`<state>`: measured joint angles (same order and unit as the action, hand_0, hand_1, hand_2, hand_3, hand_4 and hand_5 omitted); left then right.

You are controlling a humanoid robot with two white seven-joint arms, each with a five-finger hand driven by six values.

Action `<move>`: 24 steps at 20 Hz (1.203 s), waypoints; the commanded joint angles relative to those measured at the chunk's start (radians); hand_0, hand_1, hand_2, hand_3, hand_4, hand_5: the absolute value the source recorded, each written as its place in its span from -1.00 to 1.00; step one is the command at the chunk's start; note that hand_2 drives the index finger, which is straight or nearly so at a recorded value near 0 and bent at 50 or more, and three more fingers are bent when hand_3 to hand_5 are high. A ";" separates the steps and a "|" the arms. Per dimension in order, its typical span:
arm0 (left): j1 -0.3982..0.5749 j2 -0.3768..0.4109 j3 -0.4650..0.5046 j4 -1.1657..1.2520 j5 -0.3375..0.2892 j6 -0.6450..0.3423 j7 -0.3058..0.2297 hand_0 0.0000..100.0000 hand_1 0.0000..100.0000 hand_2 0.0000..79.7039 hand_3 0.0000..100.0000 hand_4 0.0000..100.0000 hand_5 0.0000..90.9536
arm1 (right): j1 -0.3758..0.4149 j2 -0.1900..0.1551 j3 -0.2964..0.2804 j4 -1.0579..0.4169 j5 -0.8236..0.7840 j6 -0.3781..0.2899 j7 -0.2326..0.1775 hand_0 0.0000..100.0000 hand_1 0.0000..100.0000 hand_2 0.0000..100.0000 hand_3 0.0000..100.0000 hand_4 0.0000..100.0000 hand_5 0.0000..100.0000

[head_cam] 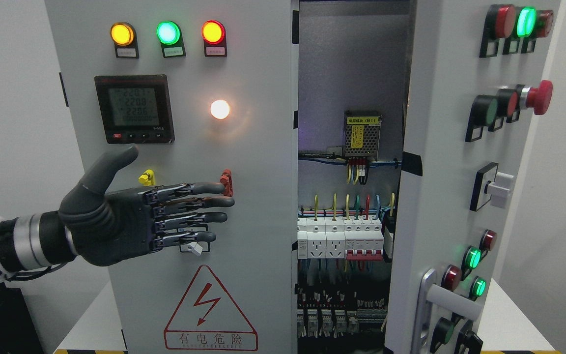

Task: Open door with both hands
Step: 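Reach left hand into the gap toward the push-button door's inner edge, then push the push-button door open with the left hand, swinging it away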

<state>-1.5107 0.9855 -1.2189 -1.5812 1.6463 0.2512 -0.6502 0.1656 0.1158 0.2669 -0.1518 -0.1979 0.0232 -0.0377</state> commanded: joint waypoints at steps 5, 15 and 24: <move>-0.080 -0.289 -0.067 0.035 0.027 0.005 0.017 -1.00 -1.00 -1.00 -1.00 -0.94 -1.00 | 0.000 -0.001 0.000 0.000 0.000 0.000 -0.001 -1.00 -1.00 -1.00 -1.00 -1.00 -1.00; -0.066 -0.479 0.053 0.035 0.059 0.039 0.181 -1.00 -1.00 -1.00 -1.00 -0.94 -1.00 | 0.000 0.001 0.000 0.000 0.000 0.000 -0.001 -1.00 -1.00 -1.00 -1.00 -1.00 -1.00; -0.066 -0.599 0.087 0.032 0.059 0.060 0.254 -1.00 -1.00 -1.00 -1.00 -0.94 -1.00 | 0.000 -0.001 0.000 0.000 0.000 0.000 -0.001 -1.00 -1.00 -1.00 -1.00 -1.00 -1.00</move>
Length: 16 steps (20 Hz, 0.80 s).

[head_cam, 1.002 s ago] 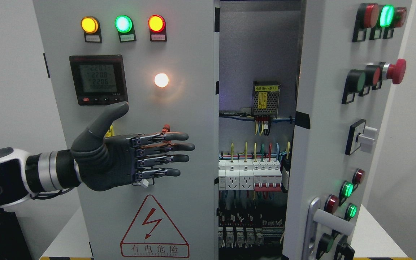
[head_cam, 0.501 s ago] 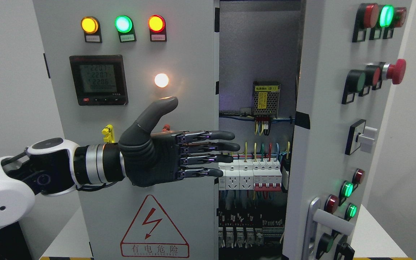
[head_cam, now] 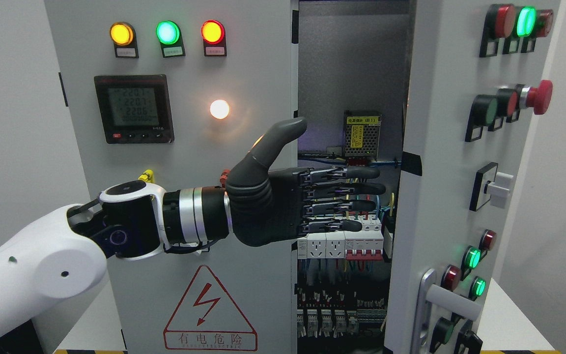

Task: Open door with both hands
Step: 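Push the push-button door open with the left hand, swinging it away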

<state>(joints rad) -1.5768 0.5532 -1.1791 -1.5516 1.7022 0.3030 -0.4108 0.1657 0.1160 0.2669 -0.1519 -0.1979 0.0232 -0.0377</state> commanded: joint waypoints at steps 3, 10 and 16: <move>0.001 -0.197 0.047 0.004 0.001 0.008 0.030 -1.00 -1.00 -1.00 -1.00 -0.94 -1.00 | 0.000 0.001 0.000 0.000 0.000 0.000 -0.001 -1.00 -1.00 -1.00 -1.00 -1.00 -1.00; 0.001 -0.237 0.045 0.001 -0.001 0.010 0.078 -1.00 -1.00 -1.00 -1.00 -0.94 -1.00 | 0.000 -0.001 0.000 0.000 0.000 0.000 -0.001 -1.00 -1.00 -1.00 -1.00 -1.00 -1.00; 0.021 -0.303 0.042 0.001 -0.013 0.008 0.148 -1.00 -1.00 -1.00 -1.00 -0.94 -1.00 | 0.000 -0.001 0.000 0.000 0.000 0.000 -0.001 -1.00 -1.00 -1.00 -1.00 -1.00 -1.00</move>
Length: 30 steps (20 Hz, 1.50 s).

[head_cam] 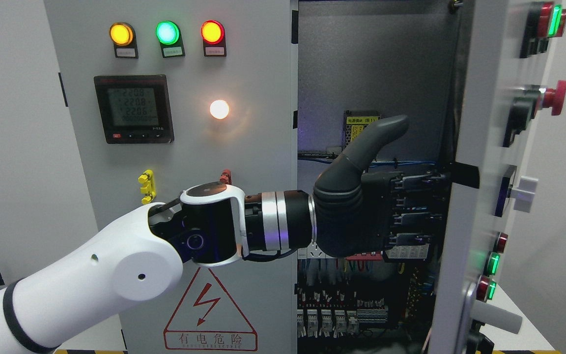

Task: Open door with both hands
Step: 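Push the push-button door open with the left hand, swinging it away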

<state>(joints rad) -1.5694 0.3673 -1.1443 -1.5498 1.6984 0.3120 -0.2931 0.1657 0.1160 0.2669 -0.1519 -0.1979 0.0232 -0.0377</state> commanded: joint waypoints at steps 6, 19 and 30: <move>0.019 -0.215 0.027 0.003 -0.026 -0.002 0.098 -1.00 -1.00 -1.00 -1.00 -0.94 -1.00 | 0.000 0.001 0.000 0.000 0.000 0.000 -0.001 -1.00 -1.00 -1.00 -1.00 -1.00 -1.00; 0.006 -0.429 0.031 0.099 -0.114 -0.007 0.134 -1.00 -1.00 -1.00 -1.00 -0.94 -1.00 | 0.000 0.001 0.000 0.000 0.000 0.000 -0.001 -1.00 -1.00 -1.00 -1.00 -1.00 -1.00; 0.000 -0.444 0.017 0.099 -0.111 -0.019 0.138 -1.00 -1.00 -1.00 -1.00 -0.94 -1.00 | 0.000 -0.001 0.000 0.000 0.000 0.000 -0.001 -1.00 -1.00 -1.00 -1.00 -1.00 -1.00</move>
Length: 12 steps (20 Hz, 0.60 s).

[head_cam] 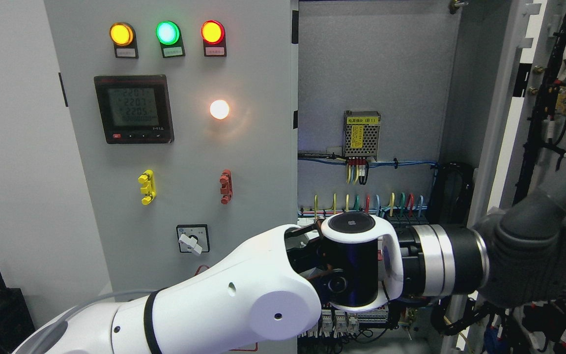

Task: Open door with both hands
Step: 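Push the push-button door open with the left hand, swinging it away, then withdraw the left hand from the cabinet downward out of view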

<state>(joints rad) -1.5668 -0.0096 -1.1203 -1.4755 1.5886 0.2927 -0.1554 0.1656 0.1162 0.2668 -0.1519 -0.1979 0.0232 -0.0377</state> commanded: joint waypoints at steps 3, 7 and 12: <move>-0.002 -0.070 -0.038 0.024 -0.001 -0.020 0.017 -1.00 -1.00 -1.00 -1.00 -0.94 -1.00 | 0.000 -0.001 0.000 0.000 0.000 0.000 -0.001 -1.00 -1.00 -1.00 -1.00 -1.00 -1.00; -0.002 -0.070 -0.065 0.024 0.010 -0.056 0.086 -1.00 -1.00 -1.00 -1.00 -0.94 -1.00 | 0.000 0.000 0.000 0.000 0.000 0.000 -0.001 -1.00 -1.00 -1.00 -1.00 -1.00 -1.00; -0.002 -0.069 -0.065 0.024 0.010 -0.056 0.086 -1.00 -1.00 -1.00 -1.00 -0.94 -1.00 | 0.000 0.000 0.000 0.000 0.000 0.000 -0.001 -1.00 -1.00 -1.00 -1.00 -1.00 -1.00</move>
<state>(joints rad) -1.5691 -0.0562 -1.1579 -1.4595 1.5952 0.2388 -0.0738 0.1657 0.1160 0.2669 -0.1519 -0.1979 0.0232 -0.0378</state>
